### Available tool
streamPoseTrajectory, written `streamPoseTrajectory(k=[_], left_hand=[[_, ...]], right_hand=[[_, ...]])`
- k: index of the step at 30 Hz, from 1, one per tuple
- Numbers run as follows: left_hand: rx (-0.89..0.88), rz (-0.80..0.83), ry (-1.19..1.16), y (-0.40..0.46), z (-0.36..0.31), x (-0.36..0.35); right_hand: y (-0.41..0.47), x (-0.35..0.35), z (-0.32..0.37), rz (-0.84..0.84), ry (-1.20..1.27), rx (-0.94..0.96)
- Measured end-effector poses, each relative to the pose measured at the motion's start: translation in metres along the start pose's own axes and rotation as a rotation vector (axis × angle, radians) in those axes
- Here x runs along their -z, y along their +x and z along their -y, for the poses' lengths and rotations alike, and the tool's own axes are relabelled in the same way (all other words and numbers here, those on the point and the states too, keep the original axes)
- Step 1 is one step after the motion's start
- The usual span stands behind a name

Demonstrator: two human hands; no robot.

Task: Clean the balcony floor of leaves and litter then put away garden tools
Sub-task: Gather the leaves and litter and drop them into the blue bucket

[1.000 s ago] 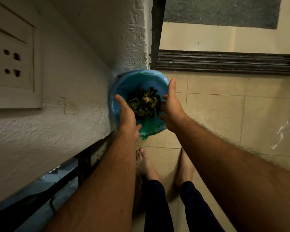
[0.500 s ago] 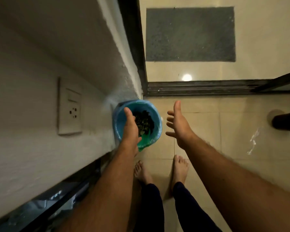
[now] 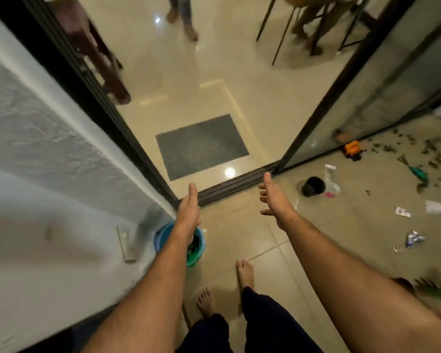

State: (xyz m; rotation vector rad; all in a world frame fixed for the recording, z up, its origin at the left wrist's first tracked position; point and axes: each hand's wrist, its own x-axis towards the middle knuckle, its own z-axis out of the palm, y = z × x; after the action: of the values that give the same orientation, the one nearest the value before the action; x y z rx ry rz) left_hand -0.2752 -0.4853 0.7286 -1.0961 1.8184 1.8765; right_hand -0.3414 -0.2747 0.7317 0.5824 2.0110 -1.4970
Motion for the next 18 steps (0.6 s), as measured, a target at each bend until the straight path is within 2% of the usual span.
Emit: streamPoseTrajectory(k=[2, 8, 14, 18], left_hand=[[-0.063, 0.087, 0.152, -0.022, -0.02, -0.019], [-0.455, 0.334, 0.667, -0.06, -0.07, -0.117], [-0.733, 0.6, 0.99, -0.101, -0.098, -0.274], [-0.904, 0.701, 1.111, -0.127, -0.087, -0.367]], right_hand=[[-0.026, 0.032, -0.003, -0.081, 0.015, 0.029], [-0.079, 0.147, -0.026, -0.353, -0.283, 0.188], [-0.121, 0.29, -0.078, -0.656, -0.344, 0.051], [-0.154, 0.371, -0.115, -0.745, -0.385, -0.017]])
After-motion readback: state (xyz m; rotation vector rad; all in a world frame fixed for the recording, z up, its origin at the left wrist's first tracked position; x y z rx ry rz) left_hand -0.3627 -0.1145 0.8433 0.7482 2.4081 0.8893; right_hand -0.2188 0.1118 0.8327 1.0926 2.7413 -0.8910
